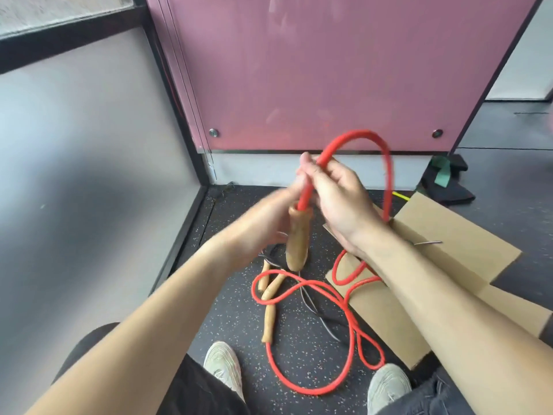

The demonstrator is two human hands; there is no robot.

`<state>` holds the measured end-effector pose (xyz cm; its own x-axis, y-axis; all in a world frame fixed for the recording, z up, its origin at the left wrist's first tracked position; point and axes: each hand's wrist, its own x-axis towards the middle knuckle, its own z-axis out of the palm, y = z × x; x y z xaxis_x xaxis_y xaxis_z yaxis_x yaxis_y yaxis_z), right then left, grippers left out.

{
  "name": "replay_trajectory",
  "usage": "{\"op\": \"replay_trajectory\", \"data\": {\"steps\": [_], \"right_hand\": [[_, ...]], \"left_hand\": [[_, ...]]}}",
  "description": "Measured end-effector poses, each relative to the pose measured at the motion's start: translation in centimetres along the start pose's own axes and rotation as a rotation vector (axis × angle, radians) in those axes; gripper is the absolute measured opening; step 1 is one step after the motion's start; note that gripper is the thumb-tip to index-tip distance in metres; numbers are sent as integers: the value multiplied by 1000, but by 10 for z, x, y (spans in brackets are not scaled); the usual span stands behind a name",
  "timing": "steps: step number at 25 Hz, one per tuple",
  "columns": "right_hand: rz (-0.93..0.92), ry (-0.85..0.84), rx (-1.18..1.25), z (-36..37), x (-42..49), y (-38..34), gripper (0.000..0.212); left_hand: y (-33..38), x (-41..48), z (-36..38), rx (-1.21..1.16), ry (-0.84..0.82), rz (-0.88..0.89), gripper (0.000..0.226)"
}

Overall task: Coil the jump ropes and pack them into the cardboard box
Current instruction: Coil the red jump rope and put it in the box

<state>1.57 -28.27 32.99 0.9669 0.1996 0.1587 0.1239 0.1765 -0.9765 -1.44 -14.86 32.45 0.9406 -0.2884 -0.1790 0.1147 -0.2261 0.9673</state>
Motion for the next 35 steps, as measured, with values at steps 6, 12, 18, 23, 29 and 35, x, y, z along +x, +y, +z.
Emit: {"op": "replay_trajectory", "data": {"steps": [6,12,18,23,29,35], "right_hand": [[-162,279,-721,-48,11,-23,68],[-263,87,-676,-43,16,-1,50],[254,-378,-745,14,-13,40,45],[-2,-435,-1045,18,-23,29,18],[-312,86,-1168,-21,6,-8,22],[-595,-10,-886,-39,16,-17,9]], "left_hand": [[8,-11,13,-373,-34,-3,26],[16,-17,2,-752,-346,-6,27],[28,-1,-39,-1276,127,524,34],[-13,11,-111,-51,821,464,18],[-7,-8,-44,410,54,-226,68],[2,-18,1,-127,-517,-192,43]]}}
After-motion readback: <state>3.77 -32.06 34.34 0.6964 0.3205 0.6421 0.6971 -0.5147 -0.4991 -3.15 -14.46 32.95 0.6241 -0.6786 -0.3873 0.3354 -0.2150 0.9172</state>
